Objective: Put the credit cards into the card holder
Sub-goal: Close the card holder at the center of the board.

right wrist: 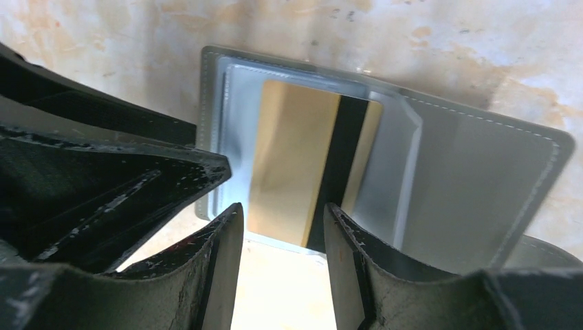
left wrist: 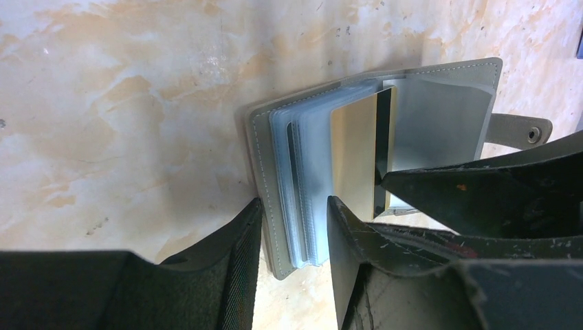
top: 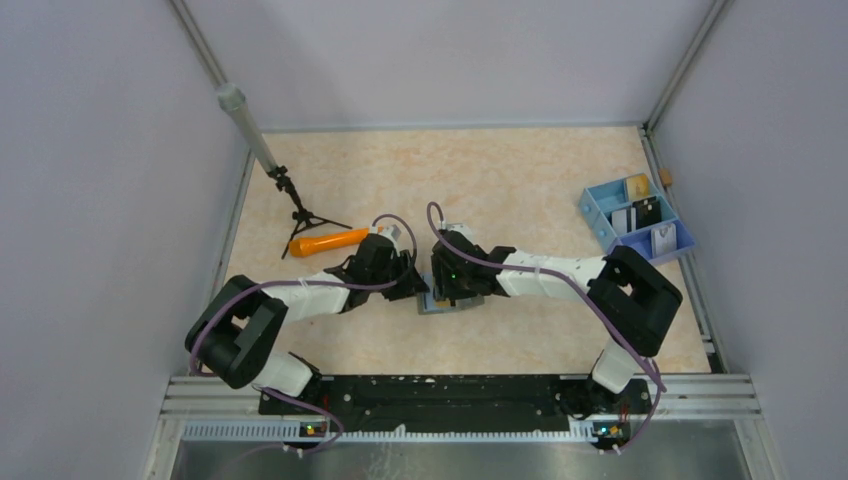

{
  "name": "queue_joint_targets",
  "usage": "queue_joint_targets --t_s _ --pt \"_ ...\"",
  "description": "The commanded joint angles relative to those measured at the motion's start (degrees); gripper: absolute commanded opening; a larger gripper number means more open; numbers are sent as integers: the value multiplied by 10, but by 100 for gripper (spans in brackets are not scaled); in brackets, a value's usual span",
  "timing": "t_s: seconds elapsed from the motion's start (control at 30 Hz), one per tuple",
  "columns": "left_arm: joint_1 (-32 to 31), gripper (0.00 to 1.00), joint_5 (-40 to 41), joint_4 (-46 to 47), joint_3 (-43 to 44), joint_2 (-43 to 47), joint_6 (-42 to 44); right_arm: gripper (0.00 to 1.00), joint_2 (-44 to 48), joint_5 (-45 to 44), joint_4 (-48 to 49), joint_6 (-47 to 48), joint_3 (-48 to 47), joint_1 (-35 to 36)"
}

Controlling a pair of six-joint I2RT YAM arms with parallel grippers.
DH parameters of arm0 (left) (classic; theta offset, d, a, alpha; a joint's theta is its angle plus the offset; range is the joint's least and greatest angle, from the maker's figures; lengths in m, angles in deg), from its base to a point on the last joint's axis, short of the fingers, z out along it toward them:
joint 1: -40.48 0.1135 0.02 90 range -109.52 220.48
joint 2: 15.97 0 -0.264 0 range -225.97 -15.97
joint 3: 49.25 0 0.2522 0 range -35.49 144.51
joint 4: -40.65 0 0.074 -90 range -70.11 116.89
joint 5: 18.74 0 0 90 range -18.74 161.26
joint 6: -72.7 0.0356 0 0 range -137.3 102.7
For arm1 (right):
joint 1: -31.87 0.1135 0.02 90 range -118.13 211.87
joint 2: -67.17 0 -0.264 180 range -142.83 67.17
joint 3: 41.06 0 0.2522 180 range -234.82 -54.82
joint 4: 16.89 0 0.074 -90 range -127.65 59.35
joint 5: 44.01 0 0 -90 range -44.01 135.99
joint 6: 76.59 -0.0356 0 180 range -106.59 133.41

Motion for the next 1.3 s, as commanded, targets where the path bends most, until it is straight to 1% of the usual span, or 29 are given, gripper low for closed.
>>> queue_joint_targets --t_s 0.0,0.13,0.33,0.43,0.53,0.77,1.0,1.13,1.27 --pt "1 41 -9 29 -8 -4 -7 46 -3 37 53 -12 5 -2" --pt "2 41 -1 25 -9 2 -5 46 10 26 39 -13 0 -2" --pt "2 41 3 17 -7 5 -2 47 28 -52 -37 -21 -10 -3" --pt "2 41 3 17 -6 5 -1 48 24 -72 -56 -29 -8 -8" --pt "2 41 3 16 -6 6 -2 49 23 -67 -49 -32 2 -12" --pt "2 41 -5 20 -5 2 1 50 12 -19 3 -32 14 -14" --pt "2 40 -19 39 -5 -6 -6 49 15 12 30 -20 -6 -4" --pt "2 40 -24 45 -6 -7 -10 49 17 12 21 -12 -17 0" --pt "3 40 -2 22 -5 7 -5 51 54 -30 -30 -1 -30 1"
